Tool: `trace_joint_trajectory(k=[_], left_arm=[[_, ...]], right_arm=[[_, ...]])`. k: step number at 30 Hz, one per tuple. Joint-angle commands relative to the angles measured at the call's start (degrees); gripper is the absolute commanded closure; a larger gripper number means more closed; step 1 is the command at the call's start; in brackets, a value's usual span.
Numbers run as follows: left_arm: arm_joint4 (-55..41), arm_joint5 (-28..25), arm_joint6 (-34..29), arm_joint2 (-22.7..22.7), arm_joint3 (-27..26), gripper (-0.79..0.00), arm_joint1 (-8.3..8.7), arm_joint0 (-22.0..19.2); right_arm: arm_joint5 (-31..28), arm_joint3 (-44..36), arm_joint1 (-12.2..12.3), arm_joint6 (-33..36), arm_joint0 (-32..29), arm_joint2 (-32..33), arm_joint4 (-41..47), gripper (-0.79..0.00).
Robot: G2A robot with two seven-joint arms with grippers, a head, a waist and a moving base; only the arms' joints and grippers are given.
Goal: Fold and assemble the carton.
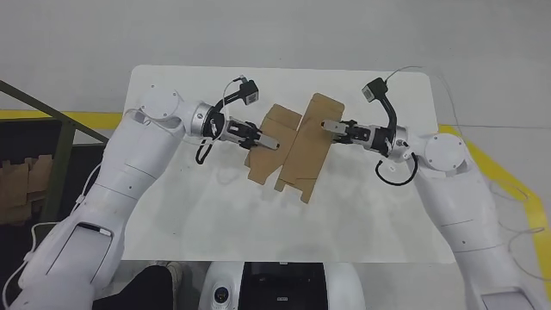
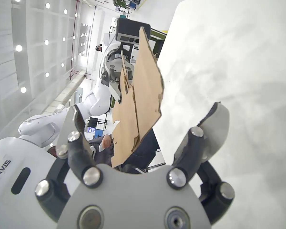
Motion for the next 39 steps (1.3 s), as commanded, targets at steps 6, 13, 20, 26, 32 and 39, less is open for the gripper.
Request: trace_joint_trajectory(k=[6, 13, 20, 26, 32, 39], left_arm=[[-0.96, -0.01, 0.0, 1.33, -0.61, 0.0, 0.63, -0.21], [-2.28, -0.33, 0.0, 2.26, -0.45, 0.0, 1.18, -0.57], [-6.25, -3.14, 0.33, 1.61, -0.03, -0.77, 1.32, -0.2], [-13.9, -7.51, 5.88, -2.14, -0.19, -0.785, 1.24, 1.93], [-11.56, -11.19, 19.02, -5.67, -2.6, -0.785, 1.5, 5.01], [-8.72, -9.53, 32.51, -5.7, -3.96, -0.785, 0.91, 6.86]], right_arm=[[-0.48, -0.58, 0.38, 1.45, -0.53, 0.28, 0.36, -0.188], [-0.58, -1.04, 0.67, 2.51, -0.84, 0.02, 0.38, 0.0], [-0.84, -0.41, 0.69, 2.34, -0.37, -0.3, 2.77, 0.0], [1.16, 0.48, 0.72, -1.62, -0.47, 0.76, 5.39, 0.0], [7.93, -2.42, 0.79, -12.77, -2.54, 3.04, 5.96, 0.0], [15.2, -10.87, 1.04, -25.44, -7.52, 6.92, 6.66, 0.0]])
